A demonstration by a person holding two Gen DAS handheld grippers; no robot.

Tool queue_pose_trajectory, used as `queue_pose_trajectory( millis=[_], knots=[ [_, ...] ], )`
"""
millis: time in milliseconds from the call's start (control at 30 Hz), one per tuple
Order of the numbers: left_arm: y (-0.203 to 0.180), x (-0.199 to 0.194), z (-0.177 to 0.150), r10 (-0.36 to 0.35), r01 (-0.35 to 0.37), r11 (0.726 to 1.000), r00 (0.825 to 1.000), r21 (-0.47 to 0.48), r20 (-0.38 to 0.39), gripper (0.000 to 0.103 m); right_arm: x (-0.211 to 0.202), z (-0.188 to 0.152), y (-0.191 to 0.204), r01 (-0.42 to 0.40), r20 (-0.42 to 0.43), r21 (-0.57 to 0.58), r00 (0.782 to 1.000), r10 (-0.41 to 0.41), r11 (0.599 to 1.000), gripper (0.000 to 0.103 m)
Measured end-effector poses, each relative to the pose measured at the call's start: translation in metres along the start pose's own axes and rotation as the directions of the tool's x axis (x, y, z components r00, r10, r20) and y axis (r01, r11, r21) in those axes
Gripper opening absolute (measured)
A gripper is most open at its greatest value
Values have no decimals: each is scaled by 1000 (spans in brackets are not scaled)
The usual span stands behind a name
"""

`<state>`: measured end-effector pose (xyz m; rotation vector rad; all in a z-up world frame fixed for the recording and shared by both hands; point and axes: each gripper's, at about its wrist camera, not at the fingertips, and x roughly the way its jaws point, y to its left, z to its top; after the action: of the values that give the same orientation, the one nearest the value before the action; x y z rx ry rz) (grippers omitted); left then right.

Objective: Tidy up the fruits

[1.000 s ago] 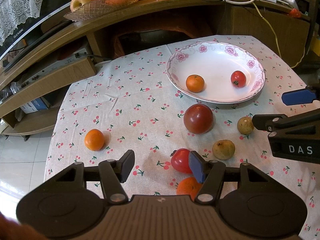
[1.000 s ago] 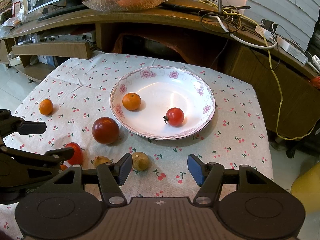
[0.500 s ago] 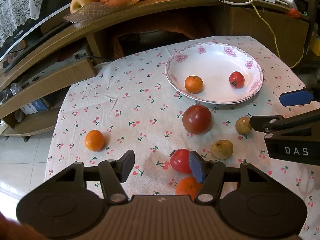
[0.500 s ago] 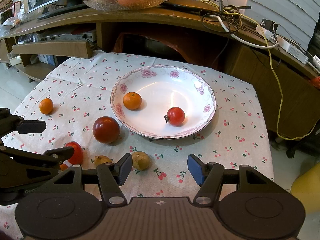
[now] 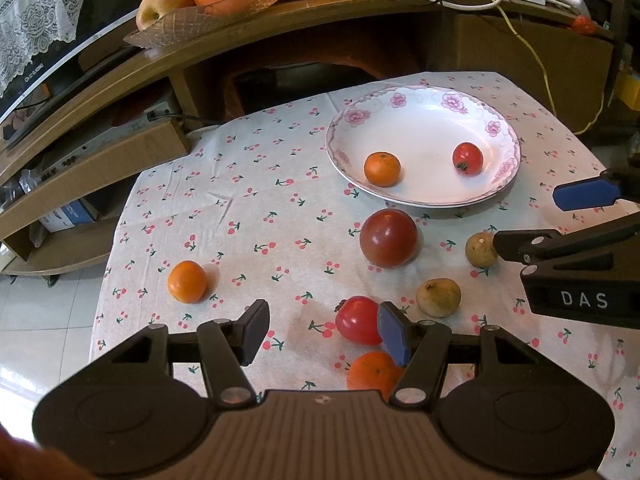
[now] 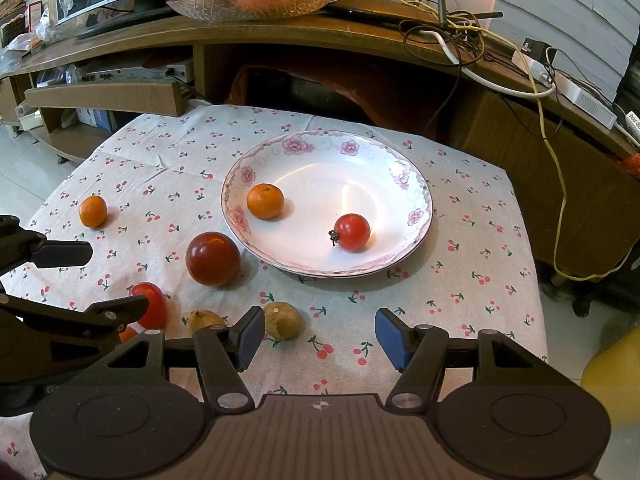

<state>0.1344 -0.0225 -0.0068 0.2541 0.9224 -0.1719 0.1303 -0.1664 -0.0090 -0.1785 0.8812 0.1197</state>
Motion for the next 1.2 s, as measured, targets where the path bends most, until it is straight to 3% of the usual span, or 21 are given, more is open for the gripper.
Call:
queue_pose_trajectory(
  millis=[1200],
  knots=[
    [-7,2,-12,-16,17,999,1000,42,-14,66,0,-5,-6,9,-11,-11,1000,-9,1000,61]
  ],
)
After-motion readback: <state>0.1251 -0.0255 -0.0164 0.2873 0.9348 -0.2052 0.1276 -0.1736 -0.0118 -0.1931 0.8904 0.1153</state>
